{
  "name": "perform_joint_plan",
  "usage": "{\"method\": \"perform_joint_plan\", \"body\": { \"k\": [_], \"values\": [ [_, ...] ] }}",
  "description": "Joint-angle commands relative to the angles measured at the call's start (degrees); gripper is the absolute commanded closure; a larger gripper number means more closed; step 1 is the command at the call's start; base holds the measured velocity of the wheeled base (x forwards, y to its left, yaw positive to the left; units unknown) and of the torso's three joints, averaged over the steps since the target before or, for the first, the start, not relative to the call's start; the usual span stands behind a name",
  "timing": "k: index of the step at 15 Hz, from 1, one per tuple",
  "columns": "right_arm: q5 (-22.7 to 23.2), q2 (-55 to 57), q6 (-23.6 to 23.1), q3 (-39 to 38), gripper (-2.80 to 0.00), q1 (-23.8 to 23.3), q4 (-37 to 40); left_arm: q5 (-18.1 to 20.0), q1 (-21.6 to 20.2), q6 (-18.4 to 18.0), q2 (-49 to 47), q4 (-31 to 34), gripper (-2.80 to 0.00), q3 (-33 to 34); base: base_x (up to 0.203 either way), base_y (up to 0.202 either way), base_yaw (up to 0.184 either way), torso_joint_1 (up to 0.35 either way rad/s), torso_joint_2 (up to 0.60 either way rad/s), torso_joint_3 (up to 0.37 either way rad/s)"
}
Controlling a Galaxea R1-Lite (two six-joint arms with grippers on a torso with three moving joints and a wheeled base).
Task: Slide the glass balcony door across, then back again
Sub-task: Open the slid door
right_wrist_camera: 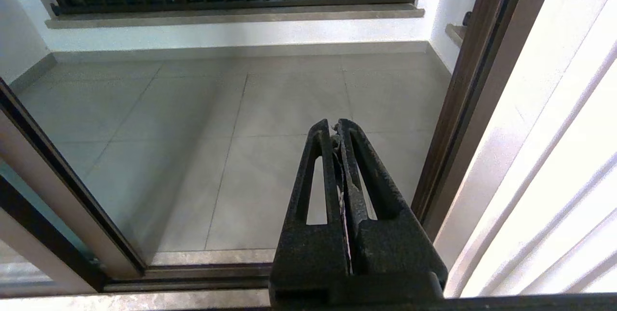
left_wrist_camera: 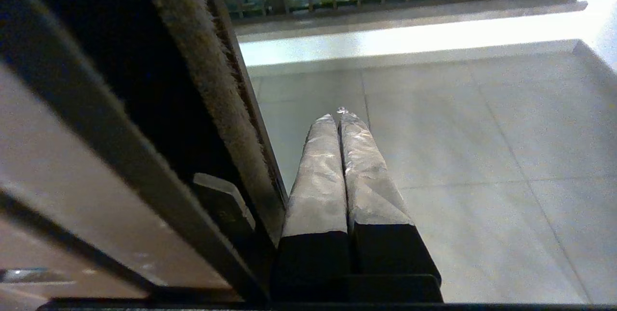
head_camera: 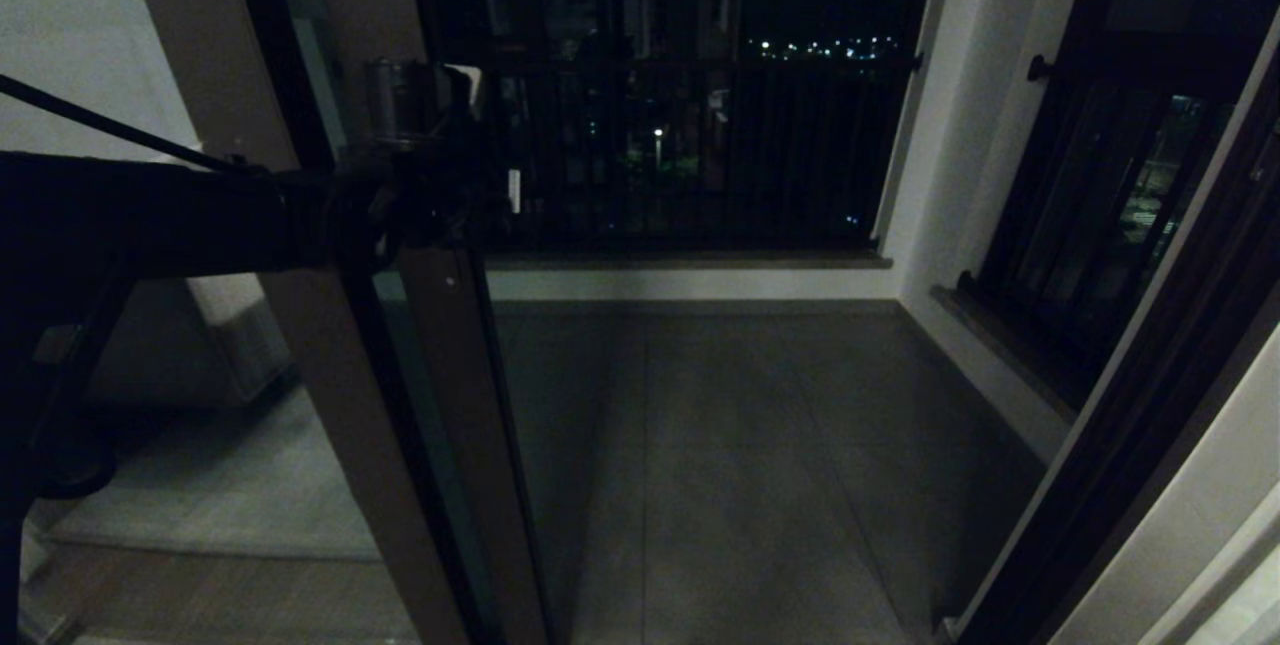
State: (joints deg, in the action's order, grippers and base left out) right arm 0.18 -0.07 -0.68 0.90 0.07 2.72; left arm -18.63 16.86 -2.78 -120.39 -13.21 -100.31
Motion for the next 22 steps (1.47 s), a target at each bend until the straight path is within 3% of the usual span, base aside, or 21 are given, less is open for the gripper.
{"method": "perform_joint_plan", "body": {
  "k": [1,3,22],
  "values": [
    [0.00,0.07,-0.02,-0.02,0.00,0.01,0.01,-0.19,-0.38,-1.38,0.13,-5.94,0.00,2.66,0.000,0.000,0.000,0.000,0.00,0.000],
    [0.00,0.07,-0.02,-0.02,0.00,0.01,0.01,-0.18,-0.50,-3.71,0.08,-10.51,0.00,4.94,0.000,0.000,0.000,0.000,0.00,0.000],
    [0.00,0.07,-0.02,-0.01,0.00,0.01,0.01,-0.09,-2.53,-3.90,1.04,-10.52,0.00,5.48,0.000,0.000,0.000,0.000,0.00,0.000]
  ]
}}
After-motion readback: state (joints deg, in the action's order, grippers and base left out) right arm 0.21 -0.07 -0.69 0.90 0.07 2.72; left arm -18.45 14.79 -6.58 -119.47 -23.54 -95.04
